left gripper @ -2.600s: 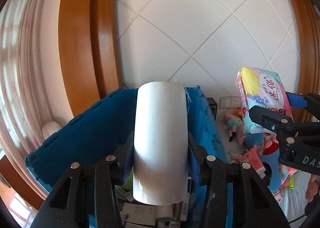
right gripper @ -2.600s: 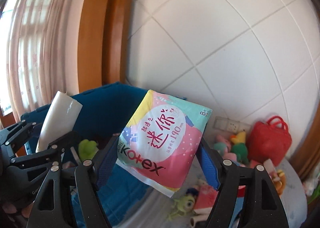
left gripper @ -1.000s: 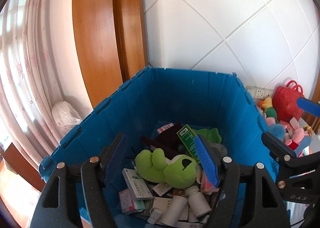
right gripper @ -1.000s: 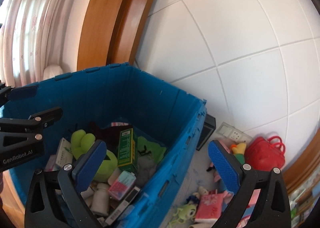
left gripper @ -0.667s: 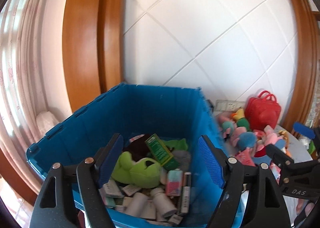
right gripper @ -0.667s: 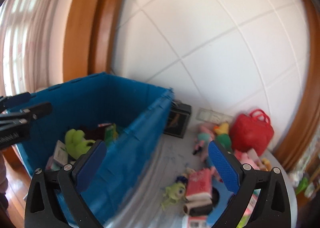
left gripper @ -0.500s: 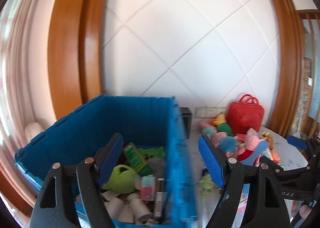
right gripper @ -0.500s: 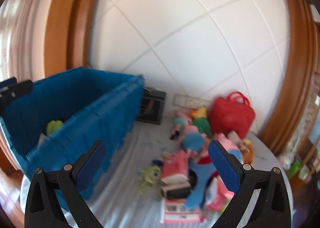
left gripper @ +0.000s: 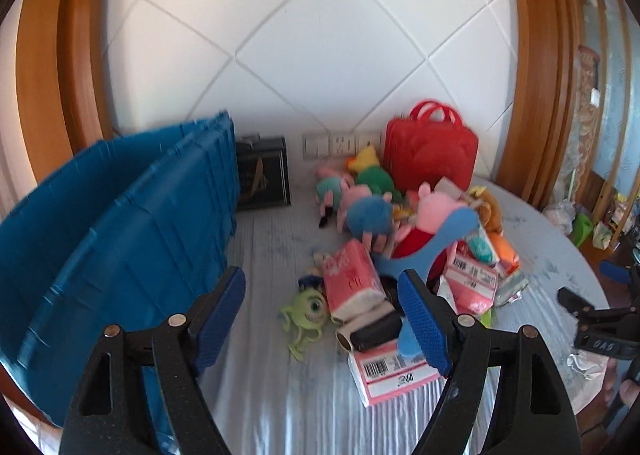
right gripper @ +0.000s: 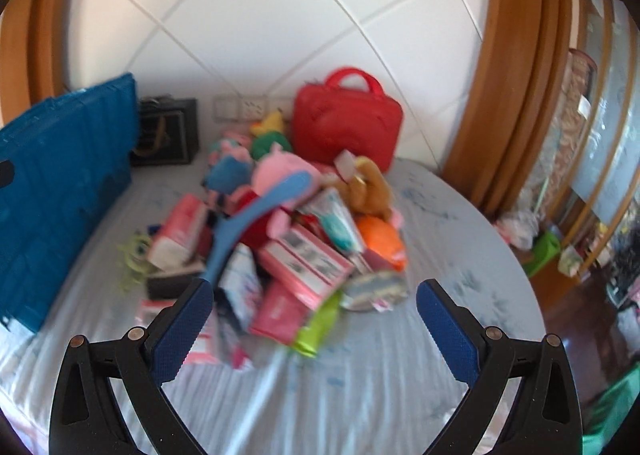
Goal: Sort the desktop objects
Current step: 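Move both tools back over the pile on the table, then grasp the green one-eyed plush with the left tool while the right tool grasps the white wipes packet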
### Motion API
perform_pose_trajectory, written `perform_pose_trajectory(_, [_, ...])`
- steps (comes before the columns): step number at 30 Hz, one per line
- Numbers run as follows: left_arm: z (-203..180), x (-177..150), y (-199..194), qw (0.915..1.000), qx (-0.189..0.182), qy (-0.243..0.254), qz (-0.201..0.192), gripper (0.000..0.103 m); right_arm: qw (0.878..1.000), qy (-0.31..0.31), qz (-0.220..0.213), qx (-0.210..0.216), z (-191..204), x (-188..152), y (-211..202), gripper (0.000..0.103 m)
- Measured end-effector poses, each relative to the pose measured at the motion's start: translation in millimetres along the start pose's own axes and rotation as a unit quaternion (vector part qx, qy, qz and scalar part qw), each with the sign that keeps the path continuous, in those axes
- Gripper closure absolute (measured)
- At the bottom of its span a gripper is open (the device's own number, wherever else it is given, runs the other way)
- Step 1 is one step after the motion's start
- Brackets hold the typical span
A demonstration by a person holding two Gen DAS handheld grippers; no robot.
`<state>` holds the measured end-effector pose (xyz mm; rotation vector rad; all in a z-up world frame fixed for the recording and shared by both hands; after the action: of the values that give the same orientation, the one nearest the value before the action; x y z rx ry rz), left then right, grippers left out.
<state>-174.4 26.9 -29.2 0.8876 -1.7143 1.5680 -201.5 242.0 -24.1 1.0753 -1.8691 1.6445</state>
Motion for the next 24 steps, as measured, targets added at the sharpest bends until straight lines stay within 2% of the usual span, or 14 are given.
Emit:
perform_pose_trajectory(5, [-14.4, -33.5, 36.8, 0.9978, 0.027, -0.029, 0.053, 0.025, 0.999, 0.013, 0.04, 0.013, -50.9, -27.3, 38.0, 0.0])
perform_pose_trajectory(11, [-12.2, -66.8, 73.0, 0.993, 0.067, -0.033, 0.092, 0.025, 0.997, 0.024, 0.068, 0.041, -75.7, -45.3, 74.5, 0.0])
perform_pose_trajectory(17, [19.9, -90.6, 110.9, 0.9835, 0.107, -0.051, 0.138, 0.024, 0.993, 0.026, 0.086, 0.071, -70.3, -49.1, 103.8, 0.0])
perform_pose_trajectory(20, [35.0, -98.3, 130.8, 0.9786, 0.112, -0.061, 0.161, 0.025, 0.991, 0.027, 0.097, 0.087, -59.9, -50.4, 118.2, 0.0])
perform_pose_trajectory(24, [45.2, -101.3, 153.7, 0.9772, 0.105, -0.06, 0.175, 0.025, 0.988, 0.019, 0.113, 0.099, -40.7, -48.8, 136.0, 0.0])
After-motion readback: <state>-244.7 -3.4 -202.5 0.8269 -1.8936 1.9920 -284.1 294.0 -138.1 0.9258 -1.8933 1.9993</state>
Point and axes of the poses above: each gripper's, at about its wrist camera, not at the fingertips, and y roughly the way its jaws point, z to its left, x to its top, the point moved 2 cm from there along y, roughly the way its jaws point, and after that the axes turned 6 degrees about -y, right-handed, at the moved point
